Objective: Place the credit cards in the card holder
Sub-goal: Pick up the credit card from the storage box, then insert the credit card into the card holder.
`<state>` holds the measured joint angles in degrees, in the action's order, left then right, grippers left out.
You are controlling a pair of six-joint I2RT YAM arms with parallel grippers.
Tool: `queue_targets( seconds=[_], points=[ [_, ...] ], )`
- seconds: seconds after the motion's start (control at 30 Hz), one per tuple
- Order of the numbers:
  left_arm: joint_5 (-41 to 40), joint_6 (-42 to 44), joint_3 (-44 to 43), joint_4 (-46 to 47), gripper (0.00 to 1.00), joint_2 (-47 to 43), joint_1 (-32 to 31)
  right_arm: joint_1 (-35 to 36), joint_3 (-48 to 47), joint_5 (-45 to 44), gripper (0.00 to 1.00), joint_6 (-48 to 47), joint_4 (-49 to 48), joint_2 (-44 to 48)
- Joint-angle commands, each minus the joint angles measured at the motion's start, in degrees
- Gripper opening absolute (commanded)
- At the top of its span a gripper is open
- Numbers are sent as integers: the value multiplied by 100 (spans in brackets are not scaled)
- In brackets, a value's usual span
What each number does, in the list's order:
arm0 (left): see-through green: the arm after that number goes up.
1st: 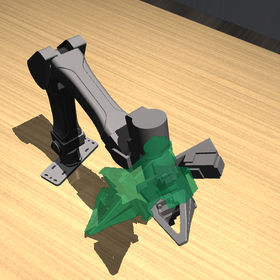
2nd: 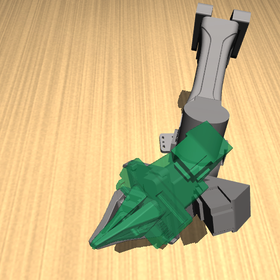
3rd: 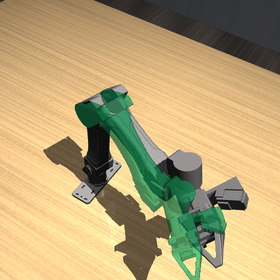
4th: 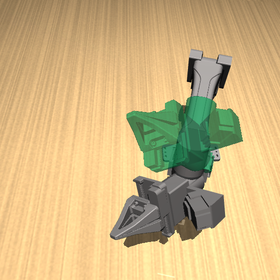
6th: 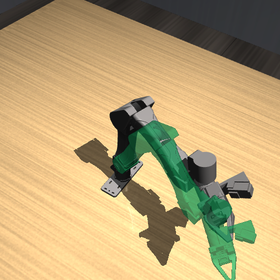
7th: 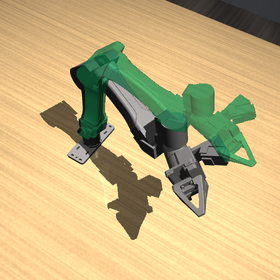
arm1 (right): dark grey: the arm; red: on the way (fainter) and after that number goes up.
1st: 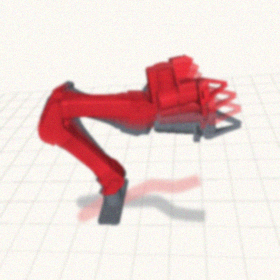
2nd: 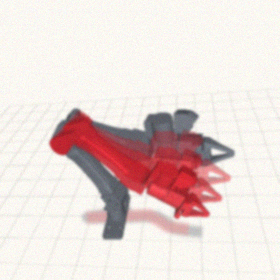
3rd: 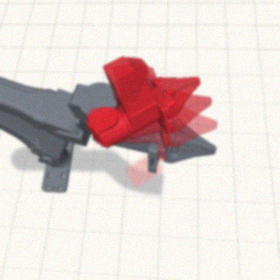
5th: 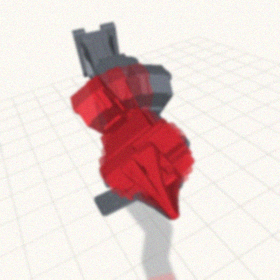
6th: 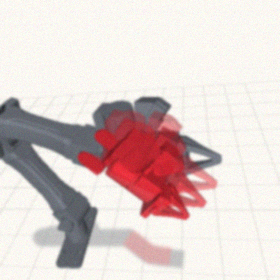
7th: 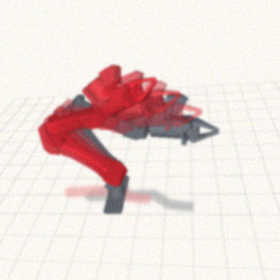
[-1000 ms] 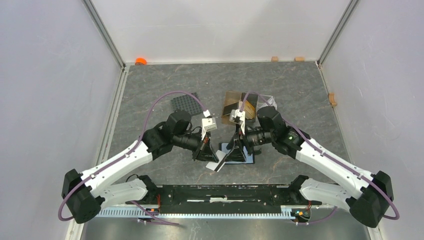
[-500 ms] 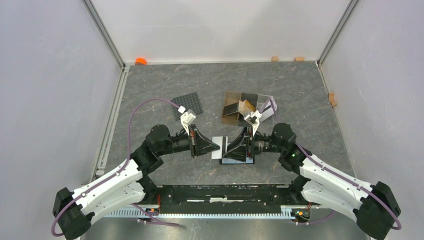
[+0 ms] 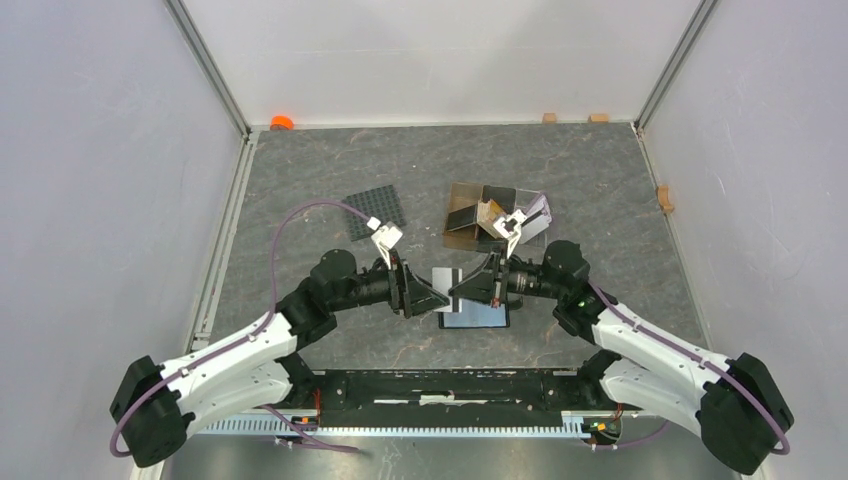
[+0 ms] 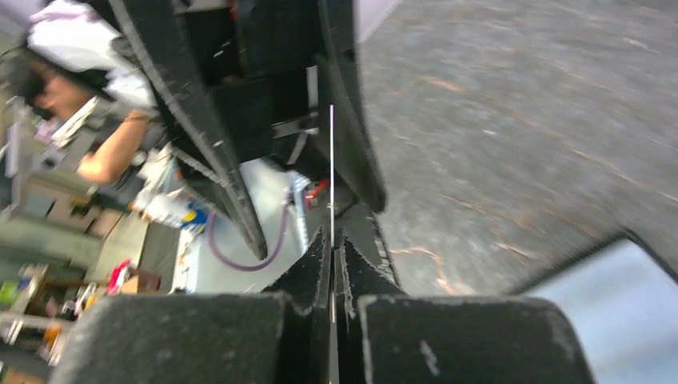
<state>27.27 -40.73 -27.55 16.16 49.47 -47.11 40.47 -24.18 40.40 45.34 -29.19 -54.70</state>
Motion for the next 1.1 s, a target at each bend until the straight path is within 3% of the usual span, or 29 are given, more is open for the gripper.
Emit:
queue_targets(
  seconds=[0.0, 0.1, 0.37, 0.77, 1.07],
  points=[
    [-1134, 187, -136, -947, 75, 126, -34, -724, -68, -395, 0, -567, 1425, 132],
    [-1569, 9, -74, -1150, 78, 371, -56, -1280, 258, -378, 0, -701, 1753, 287],
    [-1921, -443, 6, -825, 77, 1601, -241, -1955, 1150, -159, 0, -638, 1426, 106],
    [-1839, -421, -161, -544, 73, 2648, -272, -2052, 1797, -16, 0, -61, 55, -544],
    [-1749, -322, -248, -448, 67, 3091, -272, -2053, 1868, -59, 0, 86, -374, -913]
  ],
)
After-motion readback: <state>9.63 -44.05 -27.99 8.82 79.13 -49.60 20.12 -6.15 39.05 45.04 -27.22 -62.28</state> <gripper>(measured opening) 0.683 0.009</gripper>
